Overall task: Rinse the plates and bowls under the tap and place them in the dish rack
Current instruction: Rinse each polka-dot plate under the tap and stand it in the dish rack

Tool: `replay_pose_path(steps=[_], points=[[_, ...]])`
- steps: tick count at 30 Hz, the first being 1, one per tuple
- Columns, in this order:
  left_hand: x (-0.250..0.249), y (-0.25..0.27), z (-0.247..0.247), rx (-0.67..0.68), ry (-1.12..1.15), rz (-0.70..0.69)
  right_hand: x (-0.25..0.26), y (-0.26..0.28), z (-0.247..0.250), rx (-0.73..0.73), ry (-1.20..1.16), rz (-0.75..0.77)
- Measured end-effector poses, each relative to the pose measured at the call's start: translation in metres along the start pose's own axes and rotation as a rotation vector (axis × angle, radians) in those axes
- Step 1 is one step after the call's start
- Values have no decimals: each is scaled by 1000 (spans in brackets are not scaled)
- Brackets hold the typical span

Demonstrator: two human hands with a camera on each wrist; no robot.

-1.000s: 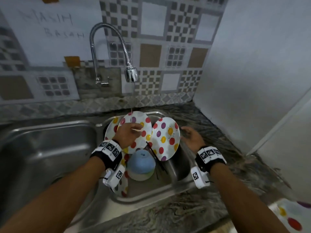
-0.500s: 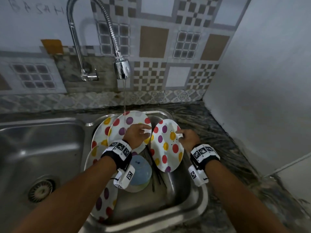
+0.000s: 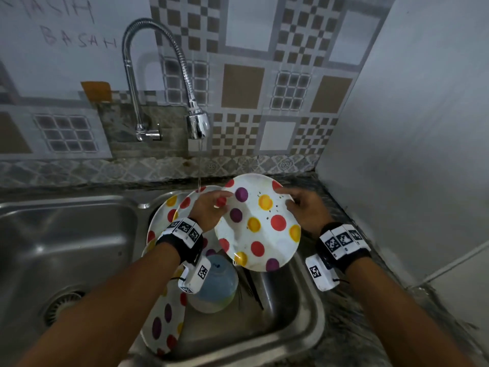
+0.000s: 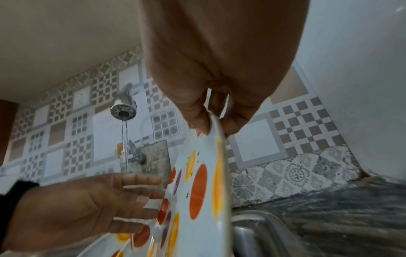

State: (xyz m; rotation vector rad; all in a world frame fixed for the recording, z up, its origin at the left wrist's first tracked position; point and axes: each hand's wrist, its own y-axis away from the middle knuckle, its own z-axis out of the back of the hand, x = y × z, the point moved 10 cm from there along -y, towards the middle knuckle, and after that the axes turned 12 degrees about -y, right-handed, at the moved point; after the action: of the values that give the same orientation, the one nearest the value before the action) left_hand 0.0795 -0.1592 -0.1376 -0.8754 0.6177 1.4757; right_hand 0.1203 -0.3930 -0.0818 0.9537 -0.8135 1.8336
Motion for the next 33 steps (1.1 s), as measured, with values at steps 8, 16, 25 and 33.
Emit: replay_pose_path(steps=[8, 16, 25, 33], points=[[6, 24, 65, -123, -58, -27, 27, 3, -23, 16, -287, -32], [32, 44, 99, -149, -127, 44, 31, 0, -51, 45, -272, -49], [53, 57, 120, -122, 24, 141, 28, -18, -94, 136, -273, -41], [64, 62, 145, -149, -17, 160, 27, -43, -116, 169, -184, -53]])
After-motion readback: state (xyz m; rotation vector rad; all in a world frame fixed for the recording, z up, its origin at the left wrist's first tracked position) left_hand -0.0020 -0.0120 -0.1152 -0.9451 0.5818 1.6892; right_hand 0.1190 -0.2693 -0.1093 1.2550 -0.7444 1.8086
